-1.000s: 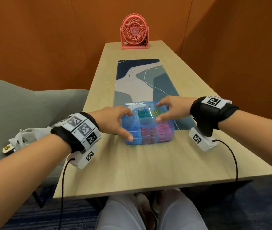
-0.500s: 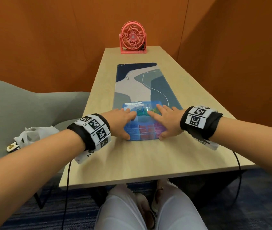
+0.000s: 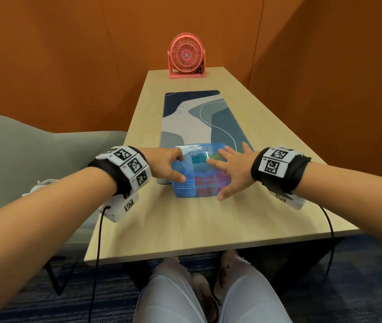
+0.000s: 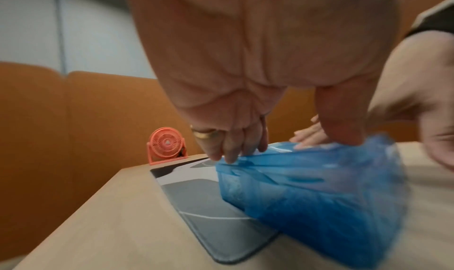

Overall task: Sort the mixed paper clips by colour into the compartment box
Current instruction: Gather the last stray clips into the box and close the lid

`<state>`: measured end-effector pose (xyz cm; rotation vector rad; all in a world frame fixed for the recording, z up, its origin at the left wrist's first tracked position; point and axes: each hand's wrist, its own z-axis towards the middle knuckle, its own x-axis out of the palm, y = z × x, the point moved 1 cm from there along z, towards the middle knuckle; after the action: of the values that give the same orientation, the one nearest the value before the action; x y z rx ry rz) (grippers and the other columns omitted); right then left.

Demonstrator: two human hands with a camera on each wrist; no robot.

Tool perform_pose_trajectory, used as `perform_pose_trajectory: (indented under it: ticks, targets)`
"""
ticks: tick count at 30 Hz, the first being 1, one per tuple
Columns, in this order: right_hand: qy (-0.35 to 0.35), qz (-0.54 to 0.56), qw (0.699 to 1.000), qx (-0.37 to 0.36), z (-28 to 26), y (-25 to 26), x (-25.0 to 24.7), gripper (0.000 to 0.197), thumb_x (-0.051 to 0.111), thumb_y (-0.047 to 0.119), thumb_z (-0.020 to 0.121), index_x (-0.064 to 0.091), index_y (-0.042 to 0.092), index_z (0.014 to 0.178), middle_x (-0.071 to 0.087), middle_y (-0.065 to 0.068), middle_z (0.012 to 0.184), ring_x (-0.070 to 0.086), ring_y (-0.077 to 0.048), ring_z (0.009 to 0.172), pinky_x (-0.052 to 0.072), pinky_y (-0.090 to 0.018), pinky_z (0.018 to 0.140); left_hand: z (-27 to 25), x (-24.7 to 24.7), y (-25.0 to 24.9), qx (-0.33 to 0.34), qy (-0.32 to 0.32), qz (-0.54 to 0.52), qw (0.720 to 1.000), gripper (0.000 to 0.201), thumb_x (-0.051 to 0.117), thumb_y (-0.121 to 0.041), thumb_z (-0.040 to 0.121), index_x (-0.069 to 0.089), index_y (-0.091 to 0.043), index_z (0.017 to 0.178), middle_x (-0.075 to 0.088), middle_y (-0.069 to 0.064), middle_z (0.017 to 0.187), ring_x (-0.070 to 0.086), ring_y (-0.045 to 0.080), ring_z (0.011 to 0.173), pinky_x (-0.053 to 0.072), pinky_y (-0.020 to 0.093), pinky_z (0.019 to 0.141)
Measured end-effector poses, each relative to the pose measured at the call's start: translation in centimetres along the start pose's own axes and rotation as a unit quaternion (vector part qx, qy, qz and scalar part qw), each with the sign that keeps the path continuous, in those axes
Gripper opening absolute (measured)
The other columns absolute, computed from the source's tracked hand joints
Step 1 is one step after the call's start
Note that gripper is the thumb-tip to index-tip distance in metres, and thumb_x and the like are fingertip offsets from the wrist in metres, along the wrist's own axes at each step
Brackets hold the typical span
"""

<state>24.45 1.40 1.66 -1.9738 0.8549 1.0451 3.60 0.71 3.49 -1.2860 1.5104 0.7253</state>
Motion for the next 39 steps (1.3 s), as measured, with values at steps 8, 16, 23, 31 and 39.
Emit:
perform_pose_trajectory:
  ticks: [8,16,23,31,39]
  targets:
    - [0.018,0.080,0.997,0.006,0.0,-1.6,-2.9,0.097,0.048,0.074,0.079,0.016,0.019,0.152,0.031,-0.003,0.154,0.031,-0.024,0.140,0.019,-0.046,0.117,1.0,-0.3,0.3,-0.013,-0.002,0.017,1.000,0.080,0.064,-0.050,0.081,0.029,-0.016,0.144,0.040,0.003,0.145,0.043,0.021,0.128,0.035,0.036,0.107]
    - [0.018,0.125,0.992,0.001,1.1,-2.7,-4.0,0.086,0.068,0.060,0.075,0.037,0.021,0.146,0.040,0.000,0.149,0.039,-0.022,0.135,0.031,-0.039,0.111,2.0,-1.3,0.2,-0.027,0.033,0.004,0.999,0.082,0.069,-0.049,0.077,0.032,-0.018,0.145,0.039,-0.001,0.147,0.039,0.019,0.131,0.030,0.035,0.108]
    - [0.018,0.170,0.985,0.006,2.3,-1.7,-4.7,0.102,0.085,0.040,0.064,0.026,0.025,0.147,0.041,-0.005,0.146,0.045,-0.026,0.128,0.039,-0.042,0.106,2.1,-1.0,0.8,-0.024,0.023,-0.005,0.999,0.082,0.072,-0.048,0.074,0.035,-0.020,0.142,0.040,0.001,0.144,0.041,0.021,0.129,0.032,0.035,0.108]
    - [0.045,0.112,0.992,-0.048,3.0,0.9,-6.3,0.097,0.077,0.050,0.072,0.015,0.048,0.147,0.030,0.003,0.153,0.034,-0.022,0.137,0.032,-0.038,0.107,2.1,-0.7,1.1,-0.017,0.027,-0.017,0.999,0.080,0.071,-0.048,0.076,0.034,-0.020,0.141,0.042,0.002,0.142,0.043,0.021,0.126,0.035,0.035,0.104]
    - [0.048,0.096,0.993,-0.044,3.2,2.0,-6.7,0.096,0.076,0.051,0.071,0.017,0.047,0.147,0.032,0.002,0.152,0.039,-0.024,0.134,0.036,-0.035,0.100,2.5,-0.2,2.0,-0.002,-0.017,-0.118,0.993,0.093,0.081,-0.039,0.067,0.025,-0.019,0.139,0.037,0.002,0.148,0.041,0.021,0.129,0.037,0.037,0.106]
